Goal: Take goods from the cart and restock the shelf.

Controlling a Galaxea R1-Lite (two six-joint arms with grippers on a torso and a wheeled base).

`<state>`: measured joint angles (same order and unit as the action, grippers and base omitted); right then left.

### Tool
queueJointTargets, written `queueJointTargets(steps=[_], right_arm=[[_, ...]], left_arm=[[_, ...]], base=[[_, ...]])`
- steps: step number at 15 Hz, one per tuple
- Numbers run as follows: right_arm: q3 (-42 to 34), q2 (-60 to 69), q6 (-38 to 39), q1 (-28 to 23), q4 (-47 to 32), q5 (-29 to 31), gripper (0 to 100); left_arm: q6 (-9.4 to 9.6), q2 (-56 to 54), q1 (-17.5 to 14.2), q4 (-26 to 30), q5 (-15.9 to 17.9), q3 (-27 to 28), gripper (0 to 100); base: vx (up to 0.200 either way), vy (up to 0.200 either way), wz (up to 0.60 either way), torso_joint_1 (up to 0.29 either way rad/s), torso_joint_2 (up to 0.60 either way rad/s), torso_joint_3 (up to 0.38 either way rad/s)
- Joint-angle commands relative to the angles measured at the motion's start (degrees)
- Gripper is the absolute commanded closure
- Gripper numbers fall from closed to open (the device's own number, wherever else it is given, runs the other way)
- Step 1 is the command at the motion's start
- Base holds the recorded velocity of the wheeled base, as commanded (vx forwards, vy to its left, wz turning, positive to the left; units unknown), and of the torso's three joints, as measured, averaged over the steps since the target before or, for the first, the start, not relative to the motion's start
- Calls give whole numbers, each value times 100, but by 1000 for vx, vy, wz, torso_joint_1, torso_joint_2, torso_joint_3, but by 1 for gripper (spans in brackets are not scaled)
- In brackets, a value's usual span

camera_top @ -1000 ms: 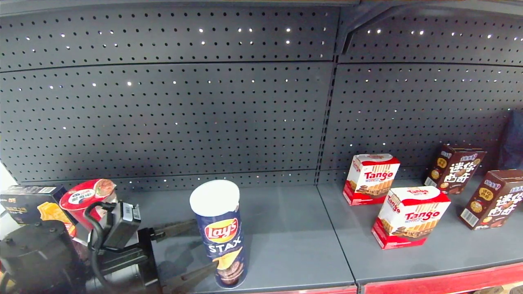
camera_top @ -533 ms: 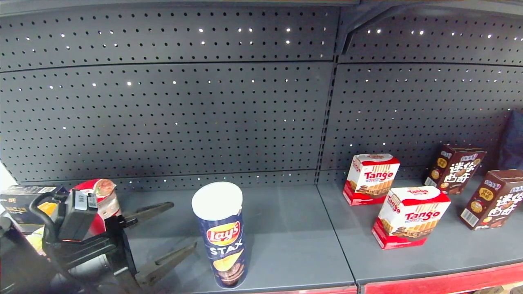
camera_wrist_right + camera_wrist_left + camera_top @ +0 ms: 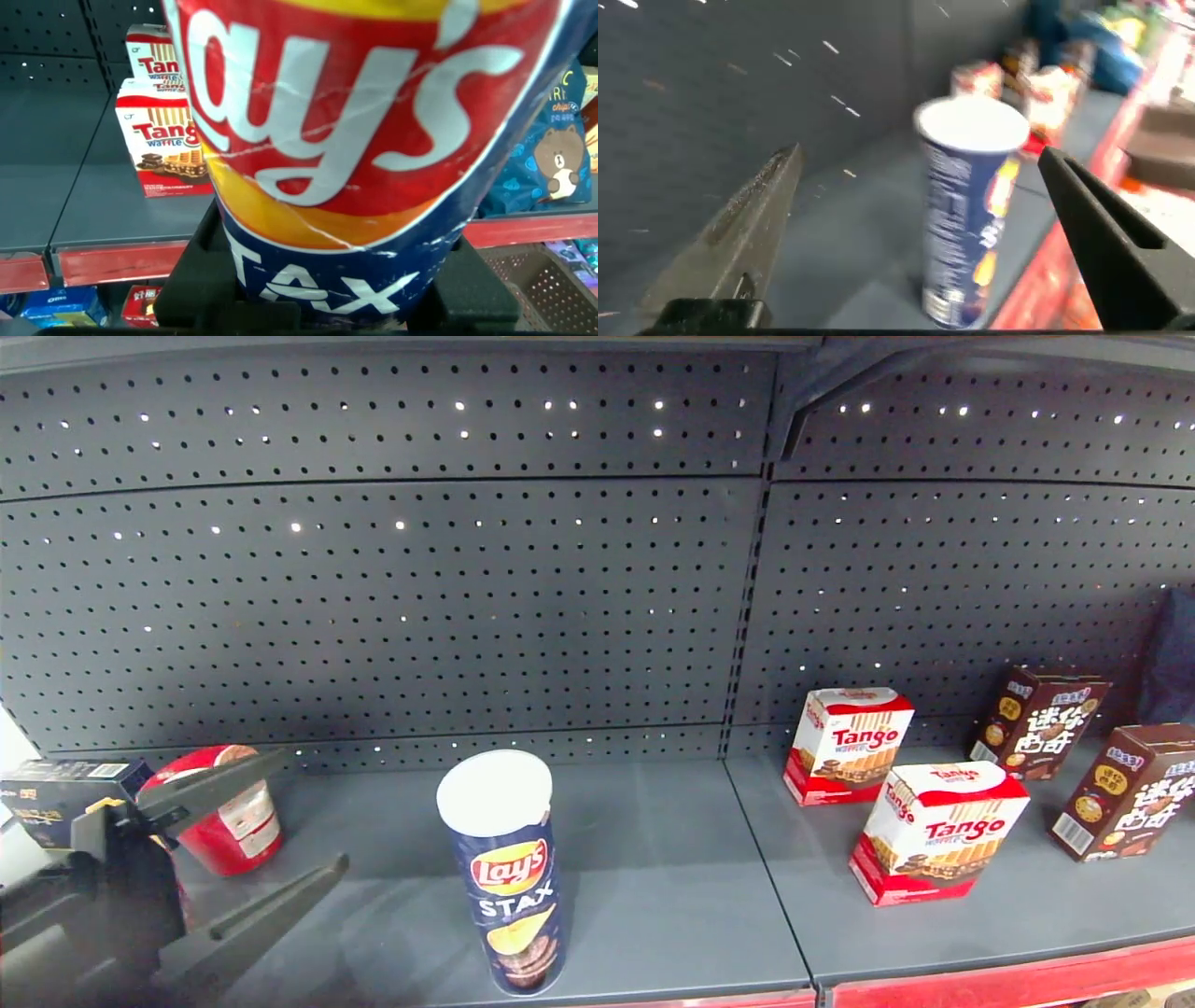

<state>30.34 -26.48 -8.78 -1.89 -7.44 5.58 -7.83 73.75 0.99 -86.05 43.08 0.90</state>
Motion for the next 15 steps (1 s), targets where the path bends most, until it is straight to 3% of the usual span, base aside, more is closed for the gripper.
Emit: queueJointTargets(steps=[1,3,4,5,6,9,10,11,12,14,15], right_arm=[[33,11,-1,4,5,4,100],[68,11,-1,-4,14,4,100],[68,11,-1,-4,14,4,100],[68,64,-1,-4,14,4,100],[68,99,-1,-4,5,13,100],[-2,354,-1,-13,-30,154,100],[-11,424,-1,-13,-56,171,100],[-20,459,-1,-13,-56,180,100],[-28,451,-1,-13,-47,180,100],[-11,424,-1,-13,-47,198,100],[-11,424,-1,-13,-47,198,100]], left_arm=[[-378,-1504,-916,678,-28,235,0],[-676,-2541,-1681,1469,-169,103,0],[-738,-2963,-1865,1890,-177,68,0],[-791,-3860,-2085,2884,-230,50,0],[-843,-4659,-2111,3736,-292,86,0],[-878,-7375,-2111,6979,-292,490,0],[-632,-7375,-2182,7445,-494,551,0],[-615,-7375,-2199,7436,-661,551,0],[-457,-7375,-2208,7436,-933,349,0],[818,-7375,-2243,7603,-1821,-81,0],[1336,-7375,-2243,8271,-2893,-73,0]], base=[[0,0,0,0,0,0],[0,0,0,0,0,0],[0,0,0,0,0,0],[0,0,0,0,0,0],[0,0,0,0,0,0],[0,0,0,0,0,0],[0,0,0,0,0,0],[0,0,0,0,0,0],[0,0,0,0,0,0],[0,0,0,0,0,0],[0,0,0,0,0,0]])
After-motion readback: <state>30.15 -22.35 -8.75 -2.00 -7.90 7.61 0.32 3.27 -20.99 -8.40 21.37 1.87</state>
